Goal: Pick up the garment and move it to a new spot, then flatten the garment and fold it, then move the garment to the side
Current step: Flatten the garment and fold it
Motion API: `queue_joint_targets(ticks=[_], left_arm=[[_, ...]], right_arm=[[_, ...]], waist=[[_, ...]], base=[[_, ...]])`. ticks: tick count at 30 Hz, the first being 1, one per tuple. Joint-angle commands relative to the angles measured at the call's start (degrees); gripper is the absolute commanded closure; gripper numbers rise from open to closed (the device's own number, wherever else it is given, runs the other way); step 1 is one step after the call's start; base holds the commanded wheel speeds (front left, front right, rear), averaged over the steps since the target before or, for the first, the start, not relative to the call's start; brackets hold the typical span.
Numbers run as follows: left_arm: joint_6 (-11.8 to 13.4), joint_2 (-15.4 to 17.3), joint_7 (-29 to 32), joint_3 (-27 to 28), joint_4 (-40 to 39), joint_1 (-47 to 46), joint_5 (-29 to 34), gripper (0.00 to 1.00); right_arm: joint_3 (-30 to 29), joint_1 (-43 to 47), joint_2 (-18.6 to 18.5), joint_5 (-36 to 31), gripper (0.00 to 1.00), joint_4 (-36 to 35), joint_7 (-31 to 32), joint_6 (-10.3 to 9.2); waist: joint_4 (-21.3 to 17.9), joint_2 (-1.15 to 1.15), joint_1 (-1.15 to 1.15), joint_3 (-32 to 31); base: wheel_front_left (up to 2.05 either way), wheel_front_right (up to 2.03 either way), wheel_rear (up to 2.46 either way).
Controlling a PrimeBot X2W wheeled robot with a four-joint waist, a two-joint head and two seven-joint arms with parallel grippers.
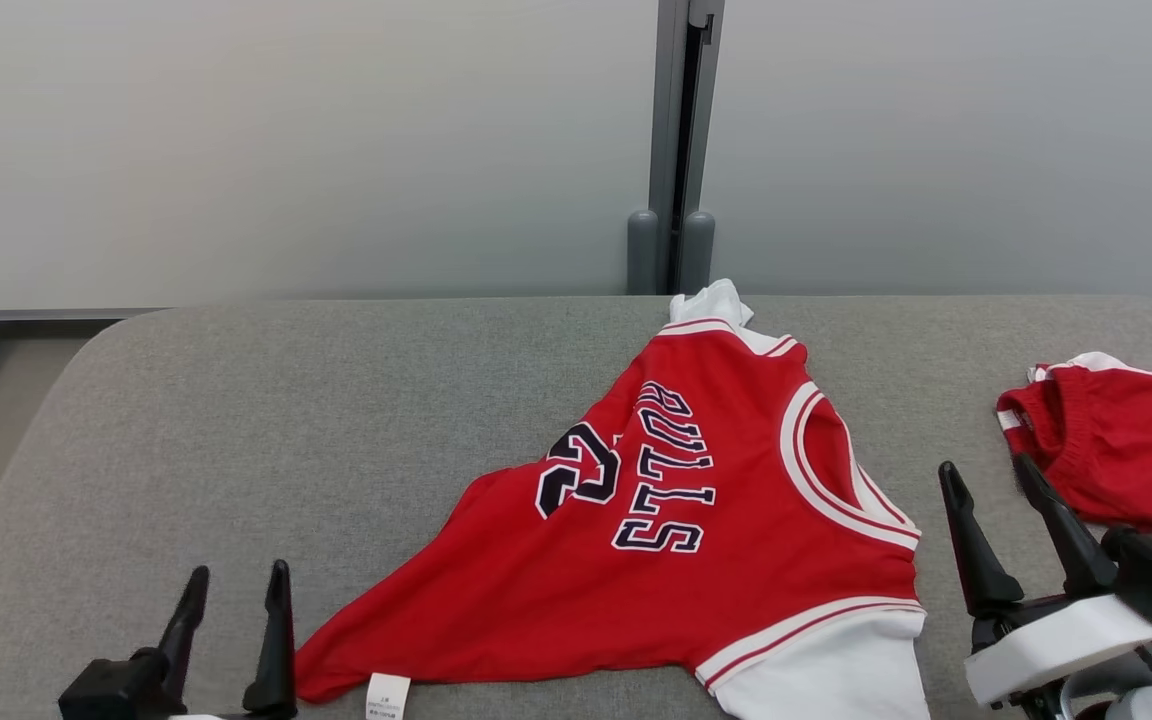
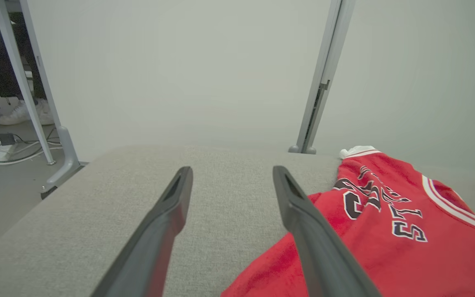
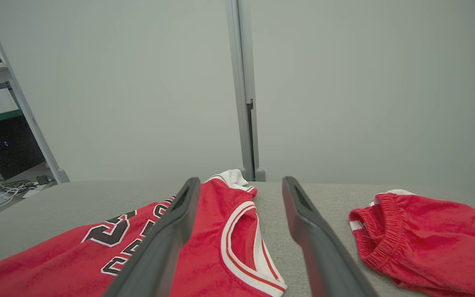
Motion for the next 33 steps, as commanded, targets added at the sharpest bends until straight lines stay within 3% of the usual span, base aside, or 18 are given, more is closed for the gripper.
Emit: queue_joint_targets(ticks=[1, 6, 11, 16, 25, 33], left_arm=[[-1.5, -0.4, 3.0, -0.4, 0.4, 0.6, -2.6, 0.00], [-2.8, 2.4, 13.0, -1.2, -1.8, 1.4, -5.2, 0.00], [-2.5, 4.0, 18.8, -1.1, -4.1, 3.0, -7.2, 0.00], [-3.0, 4.2, 22.3, -2.1, -4.0, 3.9, -8.7, 0.00], [-3.6, 4.2, 25.9, -3.4, -2.6, 3.7, -10.4, 0.00], [-7.1, 4.7, 27.8, -5.0, 4.1, -0.1, -11.9, 0.00]], right_arm=[[0.7, -0.8, -1.3, 0.2, 0.00, -1.1, 0.1, 0.01], [1.1, 0.9, -4.5, 3.1, 0.00, -2.2, 5.5, 0.01], [2.2, 3.7, -7.2, 8.7, 0.00, -2.0, 18.3, 0.02], [3.4, 7.4, -7.0, 14.2, 0.00, 0.1, 31.2, 0.01], [5.2, 8.9, -3.0, 17.3, 0.00, 1.7, 38.7, 0.01], [6.1, 7.4, -1.1, 16.9, 0.00, 2.5, 41.2, 0.01]], waist=[[-0.1, 0.00, 0.00, 0.0], [0.2, 0.00, 0.00, 0.1], [0.2, 0.00, 0.00, 1.0], [0.4, 0.00, 0.00, 2.1], [0.6, 0.00, 0.00, 3.7], [0.6, 0.00, 0.00, 5.9]], base=[[0.00, 0.00, 0.00], [0.00, 0.00, 0.00], [0.00, 0.00, 0.00], [0.00, 0.00, 0.00], [0.00, 0.00, 0.00], [0.00, 0.00, 0.00]])
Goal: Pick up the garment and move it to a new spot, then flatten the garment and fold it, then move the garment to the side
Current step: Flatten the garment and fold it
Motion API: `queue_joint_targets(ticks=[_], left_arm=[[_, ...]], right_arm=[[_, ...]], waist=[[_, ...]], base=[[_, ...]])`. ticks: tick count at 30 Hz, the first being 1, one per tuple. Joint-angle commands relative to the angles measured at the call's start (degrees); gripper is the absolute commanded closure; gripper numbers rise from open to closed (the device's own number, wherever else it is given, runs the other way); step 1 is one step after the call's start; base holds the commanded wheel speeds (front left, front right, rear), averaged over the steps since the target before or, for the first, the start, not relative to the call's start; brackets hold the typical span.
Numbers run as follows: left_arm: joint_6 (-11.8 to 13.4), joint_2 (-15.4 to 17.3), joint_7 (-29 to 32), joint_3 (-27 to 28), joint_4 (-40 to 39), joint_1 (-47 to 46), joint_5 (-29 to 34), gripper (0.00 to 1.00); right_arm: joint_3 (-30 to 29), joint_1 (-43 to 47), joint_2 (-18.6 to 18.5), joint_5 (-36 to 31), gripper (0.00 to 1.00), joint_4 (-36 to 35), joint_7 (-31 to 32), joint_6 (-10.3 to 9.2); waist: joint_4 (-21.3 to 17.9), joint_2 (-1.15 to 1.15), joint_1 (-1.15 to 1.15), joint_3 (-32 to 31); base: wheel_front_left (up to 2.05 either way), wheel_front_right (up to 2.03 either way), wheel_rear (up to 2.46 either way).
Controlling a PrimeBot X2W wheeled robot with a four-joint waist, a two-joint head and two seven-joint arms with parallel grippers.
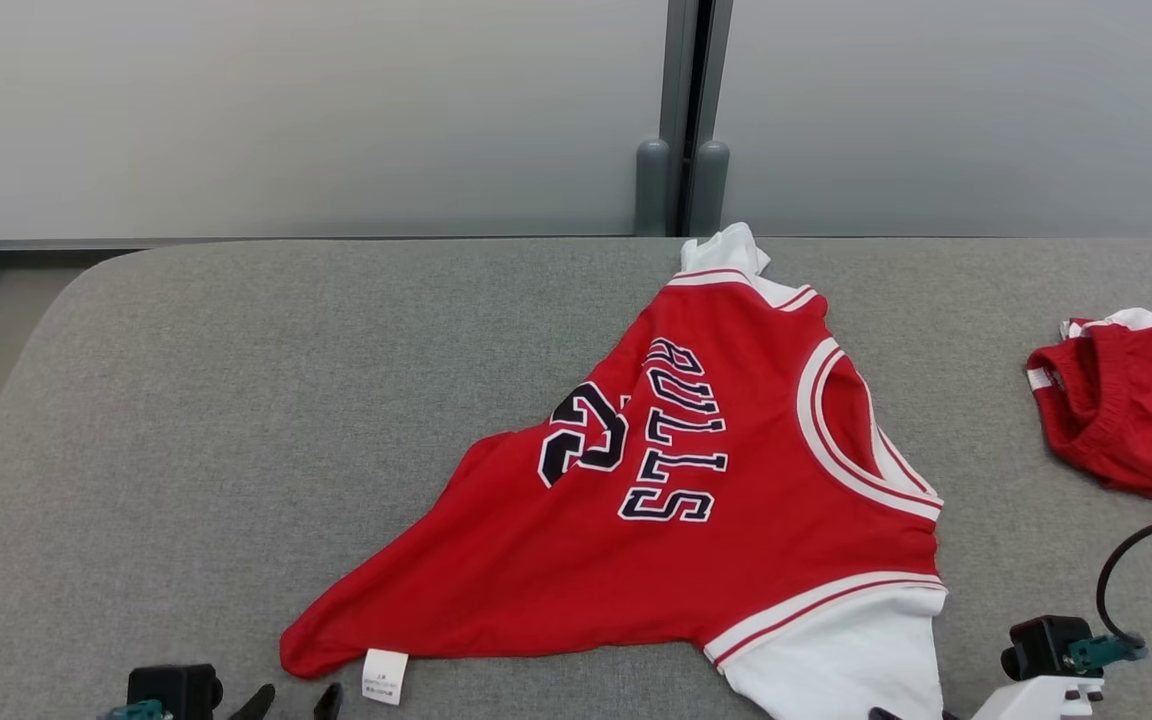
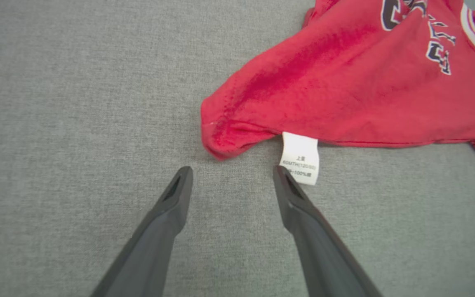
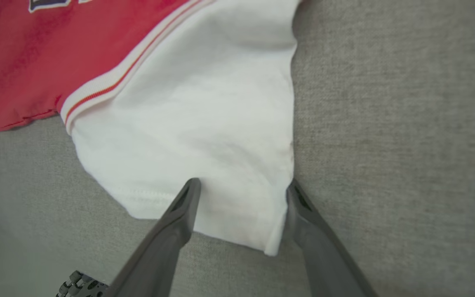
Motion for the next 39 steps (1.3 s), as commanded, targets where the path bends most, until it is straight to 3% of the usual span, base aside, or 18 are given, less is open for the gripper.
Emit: queue_joint_targets(ticks=[1, 13, 15, 16, 17, 18, 27, 39], left_arm=[[-0.8, -0.2, -0.6, 0.1, 0.7, -2.0, -0.4, 0.00], [-4.5, -1.2, -5.7, 0.0, 12.4, -9.2, -1.9, 0.00], [-4.9, -1.3, -5.9, -0.3, 13.3, -9.6, -2.1, 0.62], [-5.1, -1.4, -6.3, -0.3, 13.5, -9.7, -2.5, 1.00], [-5.2, -1.5, -6.2, -0.5, 13.7, -9.6, -2.8, 1.00], [-5.4, -1.4, -6.3, -0.6, 13.8, -9.4, -2.9, 1.00], [-5.7, -1.2, -7.9, -0.6, 11.9, -7.9, -3.8, 1.00], [-3.9, 0.9, -8.3, 1.3, -0.2, -9.3, -3.8, 1.00]], right_arm=[[1.0, 0.1, 0.8, 0.6, 0.00, 0.9, 1.2, 0.02], [4.3, -1.0, 1.0, 3.2, 0.00, -2.4, 2.9, 0.07], [4.7, -1.1, 0.6, 3.7, 0.38, -2.6, 2.5, 0.07], [4.8, -1.1, 0.4, 4.0, 0.55, -2.7, 2.2, 0.06], [4.9, -1.2, 0.2, 4.2, 0.67, -2.8, 1.9, 0.06], [4.9, -1.2, -0.1, 4.3, 1.00, -2.8, 1.6, 0.06], [4.5, -2.2, -1.4, 5.4, 1.00, -4.0, -3.4, 0.06], [2.8, -6.4, -5.9, 11.5, 1.00, -15.5, -16.8, 0.06]], waist=[[-0.2, 0.00, 0.00, 0.4], [-1.5, 0.00, 0.00, 2.2], [-1.5, 0.00, 0.00, 2.2], [-1.5, 0.00, 0.00, 2.2], [-1.5, 0.00, 0.00, 2.1], [-1.4, 0.00, 0.00, 2.0], [-0.8, 0.00, 0.00, 0.8], [-1.1, 0.00, 0.00, 2.1]], base=[[0.00, 0.00, 0.00], [0.00, 0.00, 0.00], [0.00, 0.00, 0.00], [0.00, 0.00, 0.00], [0.00, 0.00, 0.00], [0.00, 0.00, 0.00], [0.00, 0.00, 0.00], [0.00, 0.00, 0.00]])
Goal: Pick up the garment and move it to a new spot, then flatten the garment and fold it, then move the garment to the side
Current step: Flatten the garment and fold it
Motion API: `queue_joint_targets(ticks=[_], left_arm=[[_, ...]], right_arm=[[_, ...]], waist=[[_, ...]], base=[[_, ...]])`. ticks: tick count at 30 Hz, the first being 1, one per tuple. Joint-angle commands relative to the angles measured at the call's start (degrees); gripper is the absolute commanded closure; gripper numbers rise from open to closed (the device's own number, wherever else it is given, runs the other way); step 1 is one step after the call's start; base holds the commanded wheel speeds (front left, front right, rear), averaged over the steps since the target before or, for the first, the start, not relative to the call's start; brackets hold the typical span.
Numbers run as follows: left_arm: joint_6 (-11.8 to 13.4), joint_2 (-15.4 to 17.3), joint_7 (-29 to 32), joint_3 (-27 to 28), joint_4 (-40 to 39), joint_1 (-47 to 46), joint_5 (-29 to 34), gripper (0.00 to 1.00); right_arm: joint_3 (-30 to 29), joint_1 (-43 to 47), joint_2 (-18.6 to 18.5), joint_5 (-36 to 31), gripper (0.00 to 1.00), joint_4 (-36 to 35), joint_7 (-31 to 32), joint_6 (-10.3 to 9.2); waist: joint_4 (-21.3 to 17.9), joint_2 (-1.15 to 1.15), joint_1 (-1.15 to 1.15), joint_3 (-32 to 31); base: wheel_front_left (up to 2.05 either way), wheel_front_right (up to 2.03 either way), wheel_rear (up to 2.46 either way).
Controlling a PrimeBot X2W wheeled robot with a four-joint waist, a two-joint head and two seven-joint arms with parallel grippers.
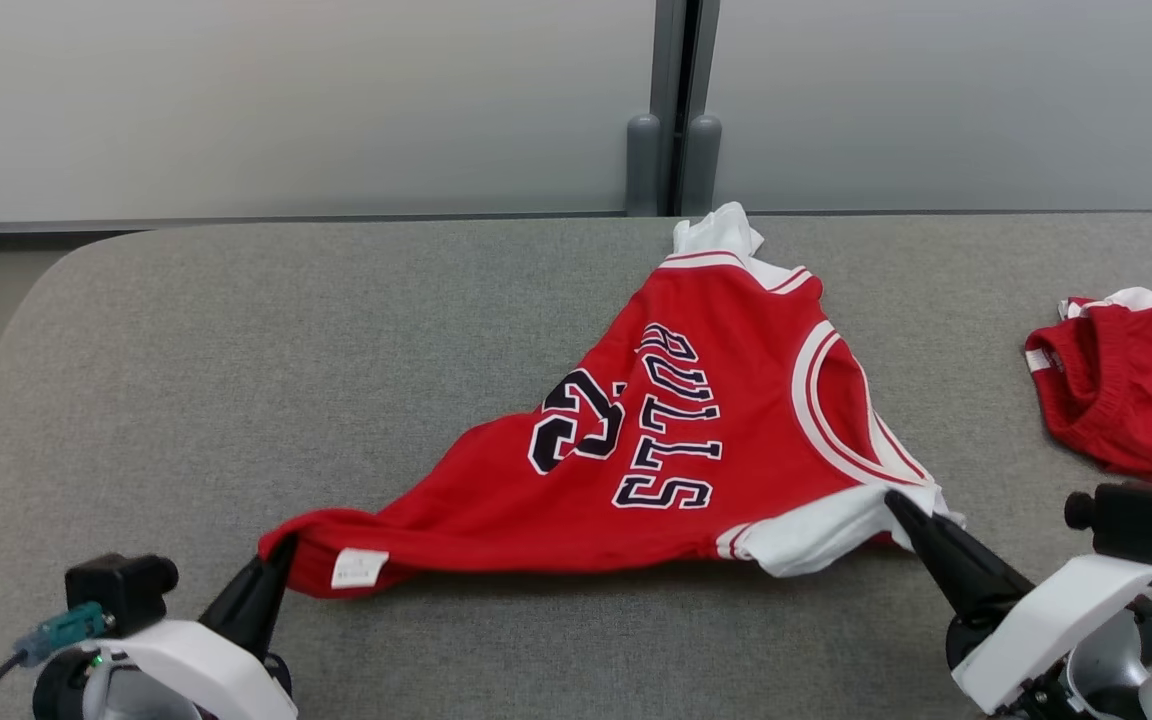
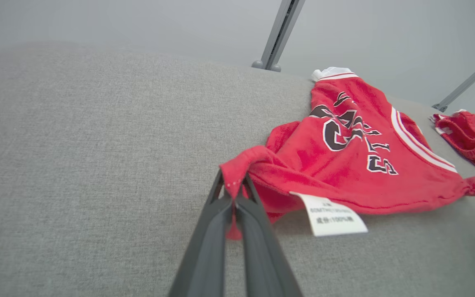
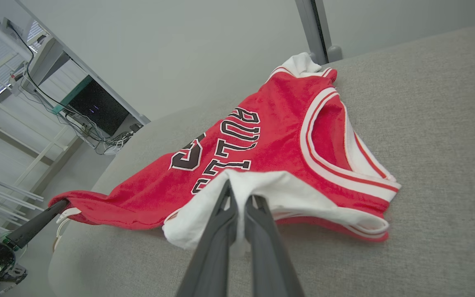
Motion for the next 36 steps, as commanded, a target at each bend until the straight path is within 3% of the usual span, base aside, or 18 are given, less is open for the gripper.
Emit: queue_joint_targets(ticks=[1, 9, 18, 24, 29, 36], left_arm=[[0.3, 0.4, -0.3, 0.6, -0.5, -1.5, -0.1, 1.00], [-0.5, 2.7, 0.1, 0.7, -2.3, -12.6, 2.0, 1.00], [-2.6, 3.5, -1.0, -2.2, 8.3, -37.8, 3.2, 1.00], [-3.1, 3.5, -1.4, -5.9, 16.2, -56.7, 2.7, 1.00], [-3.1, 4.4, -2.6, -9.5, 21.4, -71.3, 0.7, 1.00], [-3.1, 4.4, -3.3, -12.5, 29.9, -85.6, -0.8, 1.00]], right_arm=[[0.1, -1.2, -0.4, 0.7, 1.00, -0.4, -0.9, 0.11], [3.0, -13.5, -3.6, 3.1, 1.00, 2.0, -8.8, 0.11], [9.3, -40.8, -7.7, 5.5, 1.00, 10.6, -13.2, 0.11], [12.3, -61.9, -8.4, 7.7, 1.00, 17.0, -14.9, 0.11], [12.2, -77.5, -6.6, 12.0, 1.00, 23.9, -15.6, 0.11], [16.1, -92.3, -5.9, 11.7, 1.00, 30.9, -16.2, 0.11]], waist=[[-0.1, 0.00, 0.00, 0.8], [-0.2, 0.00, 0.00, 7.1], [1.7, 0.00, 0.00, 16.3], [3.1, 0.00, 0.00, 22.4], [3.9, 0.00, 0.00, 26.9], [3.9, 0.00, 0.00, 30.9]], base=[[0.00, 0.00, 0.00], [0.00, 0.00, 0.00], [0.00, 0.00, 0.00], [0.00, 0.00, 0.00], [0.00, 0.00, 0.00], [0.00, 0.00, 0.00]])
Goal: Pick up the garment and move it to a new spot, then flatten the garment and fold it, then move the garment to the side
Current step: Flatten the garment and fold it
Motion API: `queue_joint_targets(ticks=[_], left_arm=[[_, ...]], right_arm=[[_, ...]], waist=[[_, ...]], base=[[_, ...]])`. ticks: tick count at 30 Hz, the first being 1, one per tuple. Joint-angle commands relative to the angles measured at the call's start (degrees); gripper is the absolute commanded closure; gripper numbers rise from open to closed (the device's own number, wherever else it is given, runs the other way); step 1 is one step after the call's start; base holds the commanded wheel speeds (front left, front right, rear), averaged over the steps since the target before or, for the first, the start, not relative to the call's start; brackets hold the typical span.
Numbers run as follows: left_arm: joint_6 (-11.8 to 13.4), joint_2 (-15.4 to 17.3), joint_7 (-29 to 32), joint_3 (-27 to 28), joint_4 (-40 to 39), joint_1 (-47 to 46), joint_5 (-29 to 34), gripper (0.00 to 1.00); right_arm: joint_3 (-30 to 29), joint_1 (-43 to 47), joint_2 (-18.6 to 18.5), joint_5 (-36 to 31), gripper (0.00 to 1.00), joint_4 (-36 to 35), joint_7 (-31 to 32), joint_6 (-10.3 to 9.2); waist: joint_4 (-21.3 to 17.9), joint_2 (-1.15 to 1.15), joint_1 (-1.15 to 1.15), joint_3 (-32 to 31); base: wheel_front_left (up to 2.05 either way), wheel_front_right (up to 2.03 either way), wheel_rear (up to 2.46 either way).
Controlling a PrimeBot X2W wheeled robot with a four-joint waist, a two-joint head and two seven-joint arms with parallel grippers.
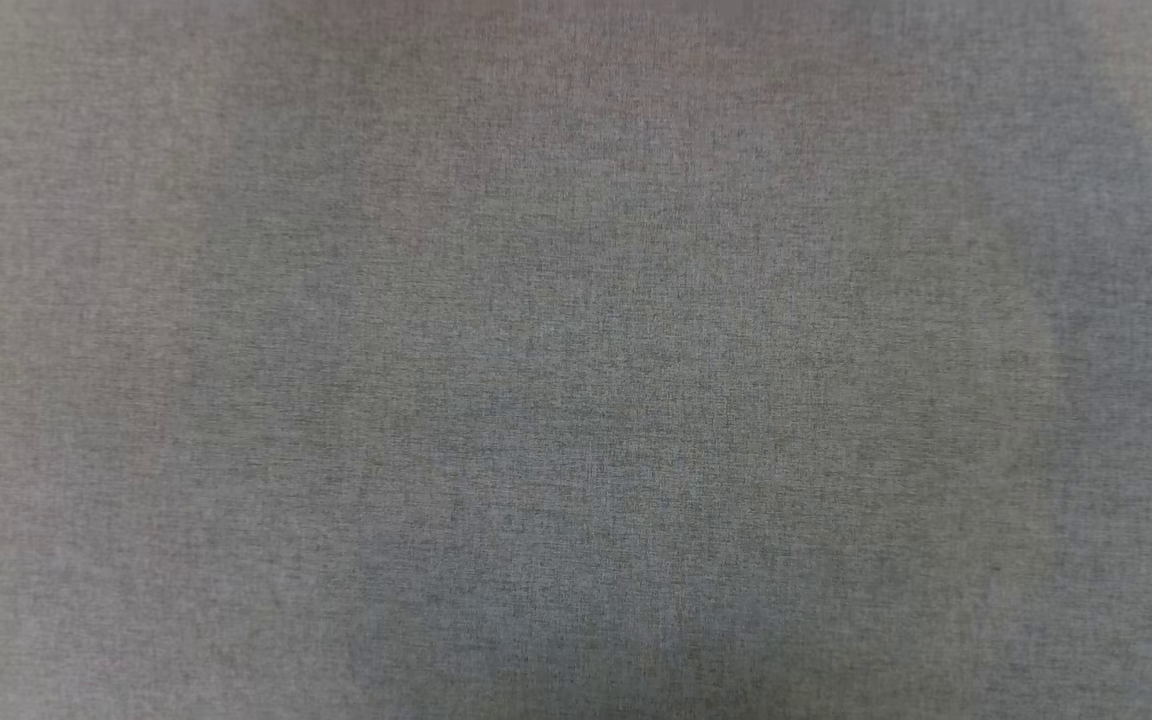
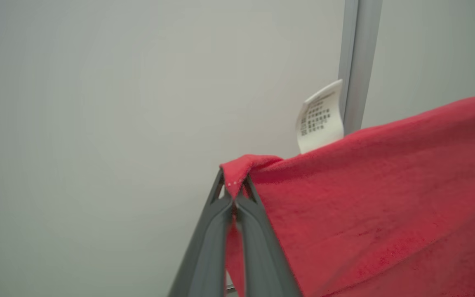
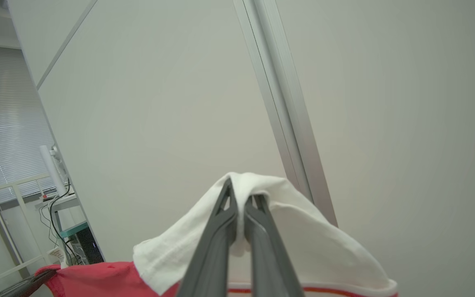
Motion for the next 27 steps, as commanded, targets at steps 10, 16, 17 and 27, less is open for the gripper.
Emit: queue_joint_targets(ticks=[10, 16, 17, 27], left_arm=[[-0.1, -2.3, -0.9, -3.2, 11.3, -14.4, -2.7, 1.00], [-0.1, -2.1, 0.0, -10.6, 12.6, -8.9, -7.2, 1.00], [-0.1, -1.7, 0.5, -12.1, 12.5, -7.2, -7.9, 1.00], [-0.1, 6.8, 4.4, -25.1, 2.6, 15.4, -22.6, 1.00]], right_arm=[[6.9, -13.6, 1.5, 0.1, 1.00, 8.6, -5.0, 0.09], [14.6, -7.8, -1.1, 3.1, 1.00, 7.4, -4.8, 0.09], [15.9, -6.2, -1.6, 3.7, 1.00, 6.9, -4.7, 0.09], [29.5, 15.0, -7.4, 11.6, 1.00, -2.7, -5.9, 0.09]], waist=[[-0.9, 0.00, 0.00, 3.5], [-1.3, 0.00, 0.00, 1.8], [-1.5, 0.00, 0.00, 1.1], [-4.4, 0.00, 0.00, -13.2]], base=[[0.00, 0.00, 0.00], [0.00, 0.00, 0.00], [0.00, 0.00, 0.00], [0.00, 0.00, 0.00]])
